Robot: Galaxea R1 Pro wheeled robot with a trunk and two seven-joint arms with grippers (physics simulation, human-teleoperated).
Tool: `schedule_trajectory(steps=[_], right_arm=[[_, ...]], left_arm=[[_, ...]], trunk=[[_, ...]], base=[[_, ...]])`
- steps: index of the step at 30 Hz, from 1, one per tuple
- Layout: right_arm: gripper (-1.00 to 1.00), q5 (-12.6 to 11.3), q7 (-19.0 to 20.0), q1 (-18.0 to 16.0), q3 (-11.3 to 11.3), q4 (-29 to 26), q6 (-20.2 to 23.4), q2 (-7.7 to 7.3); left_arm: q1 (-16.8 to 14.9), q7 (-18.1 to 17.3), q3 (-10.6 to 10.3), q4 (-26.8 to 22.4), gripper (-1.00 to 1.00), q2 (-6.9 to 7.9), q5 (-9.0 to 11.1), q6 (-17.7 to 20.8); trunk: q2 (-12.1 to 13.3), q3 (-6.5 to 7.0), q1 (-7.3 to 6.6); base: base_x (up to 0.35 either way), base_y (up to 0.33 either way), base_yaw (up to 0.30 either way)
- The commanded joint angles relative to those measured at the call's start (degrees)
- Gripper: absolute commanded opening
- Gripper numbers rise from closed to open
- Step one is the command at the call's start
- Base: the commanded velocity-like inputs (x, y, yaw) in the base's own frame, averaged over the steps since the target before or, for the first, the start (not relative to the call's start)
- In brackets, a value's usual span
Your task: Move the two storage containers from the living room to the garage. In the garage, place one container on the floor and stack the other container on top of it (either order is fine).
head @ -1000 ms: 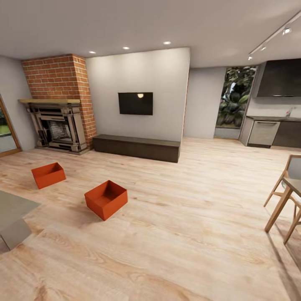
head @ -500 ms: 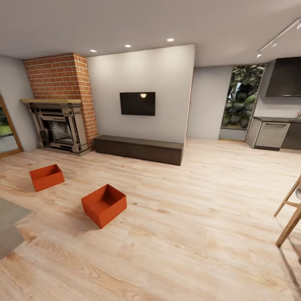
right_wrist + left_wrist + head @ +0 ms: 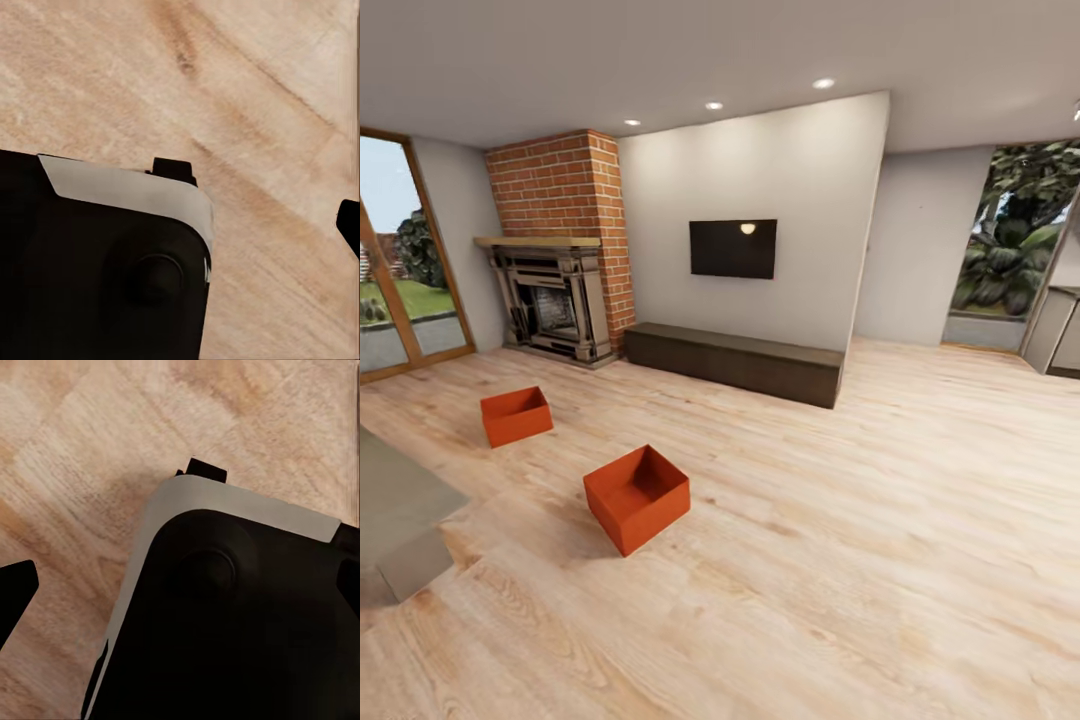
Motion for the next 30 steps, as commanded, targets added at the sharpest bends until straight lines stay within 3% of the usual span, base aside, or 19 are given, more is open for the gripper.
schedule_trajectory(steps=[1, 18, 30], right_arm=[[1.00, -0.6, -0.1, -0.1, 0.5, 0.2, -0.3, 0.07], [1.00, -0.5, -0.1, -0.1, 0.4, 0.2, -0.4, 0.05], [1.00, -0.3, -0.1, -0.1, 0.9, 0.2, -0.3, -0.35]], left_arm=[[0.0, 0.1, 0.1, -0.1, 1.00, -0.01, 0.1, 0.1], [0.0, 0.1, 0.1, 0.0, 1.00, 0.07, 0.3, 0.1], [0.0, -0.1, 0.1, 0.0, 1.00, 0.07, 0.4, 0.1]], trunk=[[0.0, -0.06, 0.03], [0.0, -0.06, 0.03], [0.0, -0.06, 0.03]], base=[[0.316, -0.155, 0.277], [0.308, -0.173, 0.276], [0.306, -0.177, 0.033]])
